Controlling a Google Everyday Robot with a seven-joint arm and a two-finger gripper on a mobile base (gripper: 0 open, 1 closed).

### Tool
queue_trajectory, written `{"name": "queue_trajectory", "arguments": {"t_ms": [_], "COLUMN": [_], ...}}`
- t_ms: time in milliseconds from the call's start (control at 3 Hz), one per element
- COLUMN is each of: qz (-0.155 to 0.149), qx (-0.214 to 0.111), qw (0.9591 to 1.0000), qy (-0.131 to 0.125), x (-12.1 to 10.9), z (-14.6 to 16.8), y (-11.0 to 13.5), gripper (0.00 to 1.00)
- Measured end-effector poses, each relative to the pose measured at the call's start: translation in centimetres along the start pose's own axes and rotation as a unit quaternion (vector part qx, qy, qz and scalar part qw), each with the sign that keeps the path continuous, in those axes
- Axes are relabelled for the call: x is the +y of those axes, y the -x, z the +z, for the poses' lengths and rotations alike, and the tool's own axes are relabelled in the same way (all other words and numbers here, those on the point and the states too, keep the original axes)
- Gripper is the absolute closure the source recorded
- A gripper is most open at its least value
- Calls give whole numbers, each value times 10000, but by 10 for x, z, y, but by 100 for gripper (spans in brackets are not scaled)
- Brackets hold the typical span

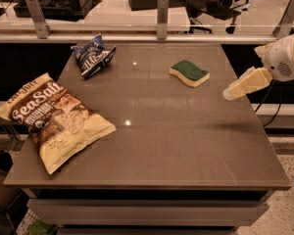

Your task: Move sponge near brown chip bag

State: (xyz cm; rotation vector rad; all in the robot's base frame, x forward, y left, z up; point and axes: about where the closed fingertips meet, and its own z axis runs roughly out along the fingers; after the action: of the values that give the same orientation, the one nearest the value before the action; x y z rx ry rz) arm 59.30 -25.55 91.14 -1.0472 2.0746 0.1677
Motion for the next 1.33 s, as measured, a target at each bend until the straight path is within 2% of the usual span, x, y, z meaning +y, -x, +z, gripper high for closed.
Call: {"name": "queue_trajectory", "arguments": {"t_ms": [333, 1000, 1333], "qz": [175, 529, 676], "qx": [-242, -783, -882], "qw": [9994, 9943, 9931], "qy": [195, 501, 377], "x": [0, 8, 8], "z": [26, 80, 96], "y": [7, 29, 30], "gripper": [0, 0, 0]}}
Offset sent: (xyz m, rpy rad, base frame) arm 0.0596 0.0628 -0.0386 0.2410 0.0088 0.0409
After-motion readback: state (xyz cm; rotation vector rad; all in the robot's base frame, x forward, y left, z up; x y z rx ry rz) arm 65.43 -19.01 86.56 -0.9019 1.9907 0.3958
